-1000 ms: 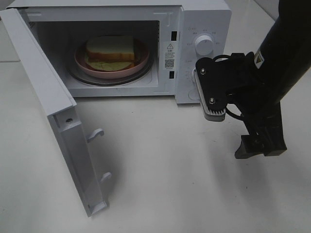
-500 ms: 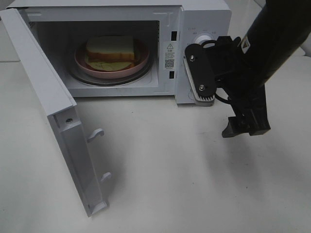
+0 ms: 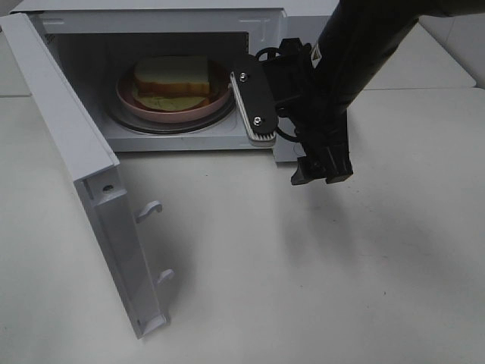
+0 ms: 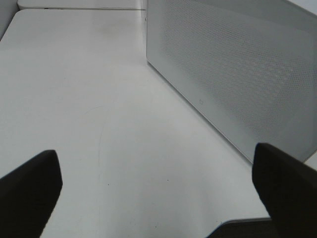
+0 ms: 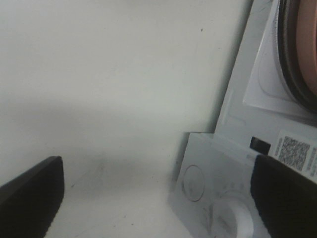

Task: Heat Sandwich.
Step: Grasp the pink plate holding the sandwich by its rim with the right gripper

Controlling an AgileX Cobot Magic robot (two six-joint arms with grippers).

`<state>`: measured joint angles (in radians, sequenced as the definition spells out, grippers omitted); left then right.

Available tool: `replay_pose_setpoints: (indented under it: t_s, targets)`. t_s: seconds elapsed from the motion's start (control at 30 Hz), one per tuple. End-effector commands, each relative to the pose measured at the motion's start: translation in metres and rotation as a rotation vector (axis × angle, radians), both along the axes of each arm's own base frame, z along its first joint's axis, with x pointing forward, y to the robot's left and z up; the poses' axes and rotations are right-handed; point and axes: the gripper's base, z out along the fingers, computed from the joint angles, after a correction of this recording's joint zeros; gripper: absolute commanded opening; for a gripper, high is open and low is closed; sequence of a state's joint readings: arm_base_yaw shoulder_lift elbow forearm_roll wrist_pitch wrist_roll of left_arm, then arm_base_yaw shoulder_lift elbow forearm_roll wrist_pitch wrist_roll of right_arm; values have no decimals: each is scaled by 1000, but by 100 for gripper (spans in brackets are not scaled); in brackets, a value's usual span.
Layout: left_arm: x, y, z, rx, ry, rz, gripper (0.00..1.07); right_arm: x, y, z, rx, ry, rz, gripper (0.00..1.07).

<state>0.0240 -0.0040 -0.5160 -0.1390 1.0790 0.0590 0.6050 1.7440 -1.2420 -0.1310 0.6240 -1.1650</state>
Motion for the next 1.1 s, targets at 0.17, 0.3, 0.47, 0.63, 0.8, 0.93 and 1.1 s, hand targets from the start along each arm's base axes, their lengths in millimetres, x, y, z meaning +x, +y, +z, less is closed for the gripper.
replay_pose_setpoints:
  t_s: [0.17, 0.3, 0.47, 0.63, 0.8, 0.93, 1.1]
  targets:
    - [-1, 0, 0, -8, -10, 4, 98, 20, 18, -5, 16, -40, 40, 92]
    - [-1, 0, 0, -8, -10, 4, 98, 27, 29, -6, 23, -70, 74, 91]
    - [-1, 0, 0, -8, -10, 4, 98, 38, 42, -10, 42, -100, 94, 90]
    - [-1, 0, 0, -8, -10, 4, 98, 49, 50, -17, 49, -112, 100, 90]
    - [-1, 0, 0, -8, -10, 4, 98, 62, 60, -24, 58, -123, 101, 89]
    - [-1, 0, 0, -8, -10, 4, 98, 72, 67, -31, 62, -125, 99, 89]
    - [-1, 0, 0, -8, -10, 4, 98, 82, 75, -40, 64, -130, 99, 88]
